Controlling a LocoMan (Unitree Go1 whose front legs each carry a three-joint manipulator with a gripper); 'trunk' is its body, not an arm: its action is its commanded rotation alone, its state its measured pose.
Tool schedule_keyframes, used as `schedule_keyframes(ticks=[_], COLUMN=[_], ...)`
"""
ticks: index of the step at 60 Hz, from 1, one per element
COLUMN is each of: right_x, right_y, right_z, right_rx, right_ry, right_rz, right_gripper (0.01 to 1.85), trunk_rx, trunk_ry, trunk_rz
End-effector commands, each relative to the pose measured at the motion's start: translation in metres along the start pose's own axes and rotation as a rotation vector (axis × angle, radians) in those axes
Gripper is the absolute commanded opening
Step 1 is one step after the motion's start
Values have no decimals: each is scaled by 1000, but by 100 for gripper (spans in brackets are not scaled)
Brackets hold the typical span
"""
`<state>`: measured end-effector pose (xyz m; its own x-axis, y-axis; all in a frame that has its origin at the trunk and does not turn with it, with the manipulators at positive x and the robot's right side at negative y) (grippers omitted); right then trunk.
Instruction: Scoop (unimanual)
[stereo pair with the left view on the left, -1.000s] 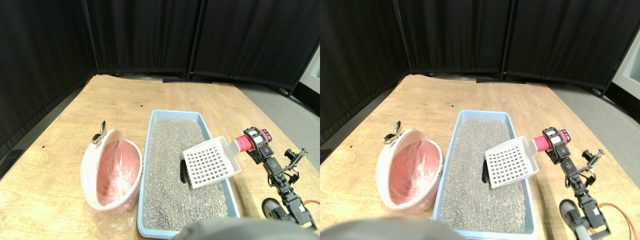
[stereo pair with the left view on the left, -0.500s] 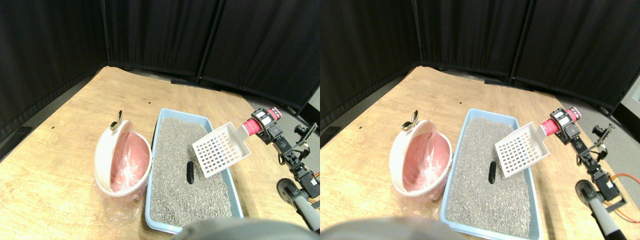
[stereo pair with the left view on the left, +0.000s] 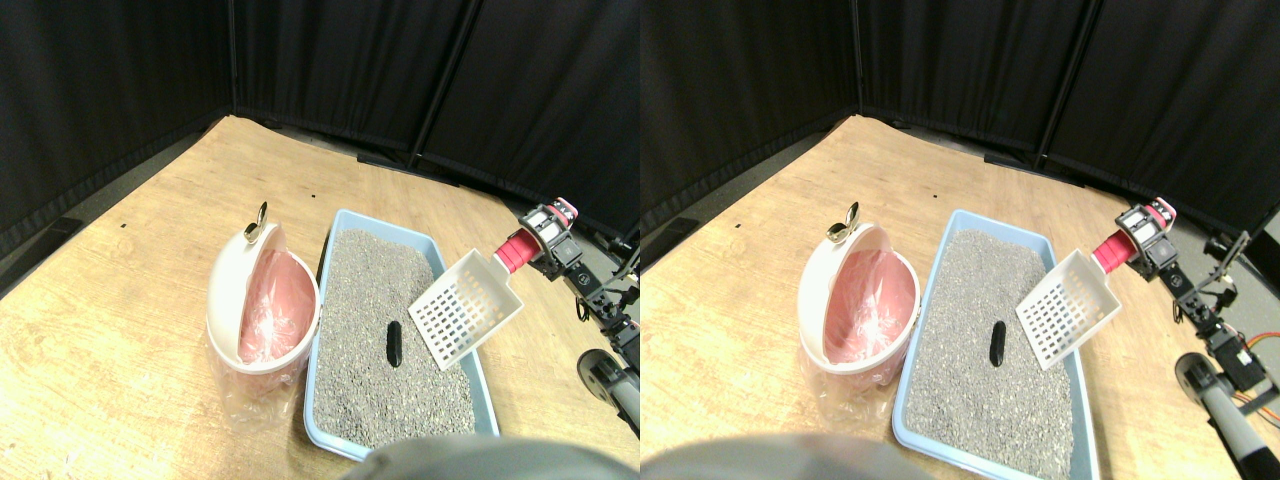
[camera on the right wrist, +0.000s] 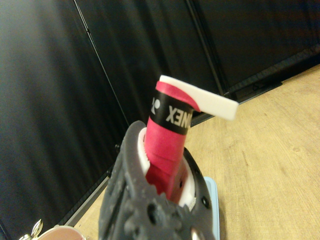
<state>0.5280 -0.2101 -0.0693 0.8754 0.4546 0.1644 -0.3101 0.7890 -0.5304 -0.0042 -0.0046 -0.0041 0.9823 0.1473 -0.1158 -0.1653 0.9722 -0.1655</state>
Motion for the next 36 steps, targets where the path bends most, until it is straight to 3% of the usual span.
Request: schedule_keyframes(ticks=[1,5,7,11,14,16,20,36], right_x=[-3,-1,-1,0,1,1,1,2], right_y=[-2,-1,0,3,4,6,10,18], right_z=[7,8,9,10,8,9,11,12], right_rx=[-20,-97,-55,-48,-54,-45,-30,-46], right_ry=[-51,-49,-31,-28,-75,-53,-26,-32], right_rz=[-40,-67,-59,-80,-20,-43,-63,-61], right_gripper=[7,24,29,27,17,6,6,6], trunk_rx=[-27,-31,-33,-35,-36,-38,-38,-37], trunk_ry=[24,27,29,28,29,26,29,29], trunk_rz=[24,28,31,34,35,35,33,25])
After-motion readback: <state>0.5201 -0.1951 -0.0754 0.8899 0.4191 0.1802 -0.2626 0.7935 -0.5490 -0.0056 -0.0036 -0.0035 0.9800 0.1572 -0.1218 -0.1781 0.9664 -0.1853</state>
